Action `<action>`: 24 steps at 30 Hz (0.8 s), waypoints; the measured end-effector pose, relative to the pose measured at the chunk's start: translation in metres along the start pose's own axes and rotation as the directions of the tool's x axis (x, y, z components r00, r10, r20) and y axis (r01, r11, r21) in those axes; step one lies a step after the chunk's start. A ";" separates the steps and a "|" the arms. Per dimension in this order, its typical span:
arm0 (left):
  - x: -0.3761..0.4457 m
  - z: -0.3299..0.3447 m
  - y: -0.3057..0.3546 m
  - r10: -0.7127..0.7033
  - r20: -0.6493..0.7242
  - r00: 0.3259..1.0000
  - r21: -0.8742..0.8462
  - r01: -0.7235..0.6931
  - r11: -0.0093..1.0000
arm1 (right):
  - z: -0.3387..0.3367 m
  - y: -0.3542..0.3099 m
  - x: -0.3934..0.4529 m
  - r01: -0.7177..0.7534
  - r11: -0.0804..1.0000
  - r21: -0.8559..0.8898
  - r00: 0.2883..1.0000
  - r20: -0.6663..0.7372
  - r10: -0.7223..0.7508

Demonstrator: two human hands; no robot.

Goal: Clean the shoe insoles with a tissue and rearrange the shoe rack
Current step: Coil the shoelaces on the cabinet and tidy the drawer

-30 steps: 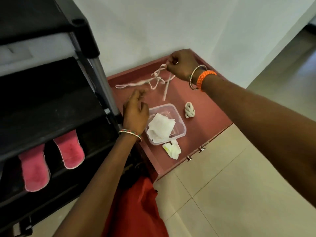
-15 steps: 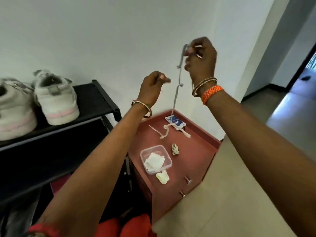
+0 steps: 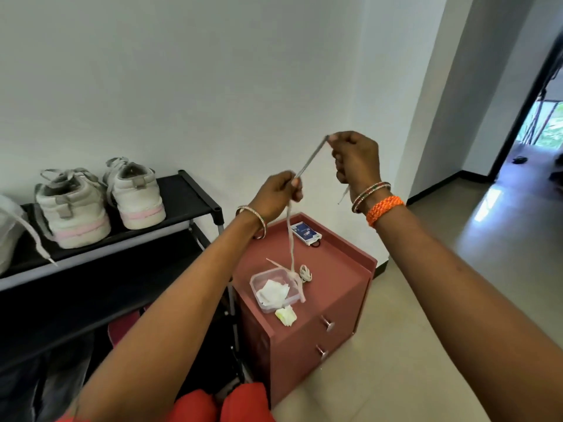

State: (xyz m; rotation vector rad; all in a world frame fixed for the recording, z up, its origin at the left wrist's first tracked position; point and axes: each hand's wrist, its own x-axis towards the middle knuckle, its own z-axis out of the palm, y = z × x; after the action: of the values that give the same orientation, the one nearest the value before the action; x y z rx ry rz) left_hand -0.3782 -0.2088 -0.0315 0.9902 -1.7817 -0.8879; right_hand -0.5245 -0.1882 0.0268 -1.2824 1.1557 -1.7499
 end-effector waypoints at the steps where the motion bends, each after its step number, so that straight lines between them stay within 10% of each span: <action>1: -0.004 -0.004 -0.008 -0.013 -0.010 1.000 0.052 0.013 0.999 | -0.003 -0.004 -0.002 0.035 0.997 0.066 0.996 -0.080 -0.030; 8: -0.018 -0.024 -0.040 -0.065 -0.302 0.951 0.043 0.081 0.996 | -0.013 -0.043 -0.018 0.574 0.776 0.263 0.778 -0.472 -0.415; 12: -0.019 -0.039 -0.029 -0.006 -0.438 0.899 0.033 0.023 0.999 | -0.026 -0.051 -0.007 0.609 0.781 -0.137 0.536 -0.655 -0.533; 17: -0.028 -0.041 0.026 0.229 -0.190 0.955 0.220 -0.186 0.958 | -0.022 -0.014 -0.026 -0.111 0.860 -0.499 0.897 -0.423 -0.130; 24: -0.046 -0.039 0.082 0.199 0.177 0.964 0.549 -0.264 0.793 | 0.033 -0.018 -0.087 0.012 0.960 -0.280 1.000 0.024 -0.005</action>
State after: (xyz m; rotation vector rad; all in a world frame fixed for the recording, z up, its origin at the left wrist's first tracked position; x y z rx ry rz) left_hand -0.3496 -0.1391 0.0372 1.0637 -2.2750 -0.2438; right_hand -0.4680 -0.1131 0.0158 -1.4694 1.4256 -1.6127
